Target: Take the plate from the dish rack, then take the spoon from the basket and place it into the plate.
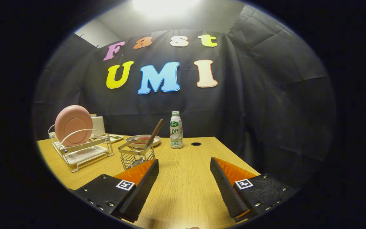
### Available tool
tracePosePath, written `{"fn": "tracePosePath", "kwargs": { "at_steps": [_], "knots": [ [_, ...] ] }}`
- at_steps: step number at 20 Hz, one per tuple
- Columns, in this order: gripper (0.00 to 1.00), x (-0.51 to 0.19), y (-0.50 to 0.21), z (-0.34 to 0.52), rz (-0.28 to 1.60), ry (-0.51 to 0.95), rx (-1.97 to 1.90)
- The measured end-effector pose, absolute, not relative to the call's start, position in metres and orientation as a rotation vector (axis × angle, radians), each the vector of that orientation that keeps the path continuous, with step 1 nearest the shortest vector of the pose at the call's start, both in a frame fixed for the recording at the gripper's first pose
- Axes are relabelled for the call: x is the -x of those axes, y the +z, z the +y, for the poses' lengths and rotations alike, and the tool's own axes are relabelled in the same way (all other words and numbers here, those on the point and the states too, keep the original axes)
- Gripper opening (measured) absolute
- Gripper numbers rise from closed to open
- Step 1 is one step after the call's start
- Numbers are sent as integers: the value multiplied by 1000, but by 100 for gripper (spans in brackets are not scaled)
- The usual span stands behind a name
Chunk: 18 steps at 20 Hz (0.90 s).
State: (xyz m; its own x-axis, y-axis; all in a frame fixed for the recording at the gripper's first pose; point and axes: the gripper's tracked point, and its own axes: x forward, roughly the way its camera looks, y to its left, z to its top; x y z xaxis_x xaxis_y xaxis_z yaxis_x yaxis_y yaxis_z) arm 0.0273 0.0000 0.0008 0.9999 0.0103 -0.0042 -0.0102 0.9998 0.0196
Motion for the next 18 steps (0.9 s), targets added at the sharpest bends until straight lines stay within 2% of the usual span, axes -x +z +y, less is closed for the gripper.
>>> {"fn": "tracePosePath", "kwargs": {
  "at_steps": [3,8,12,18],
  "knots": [
    [99,-60,7,-8,-9,-4,-57],
    [99,-100,31,-40,-71,-106,-17],
    [99,-83,63,-68,-111,-178,2],
    [99,-13,103,-66,-108,-259,12]
  ]
}}
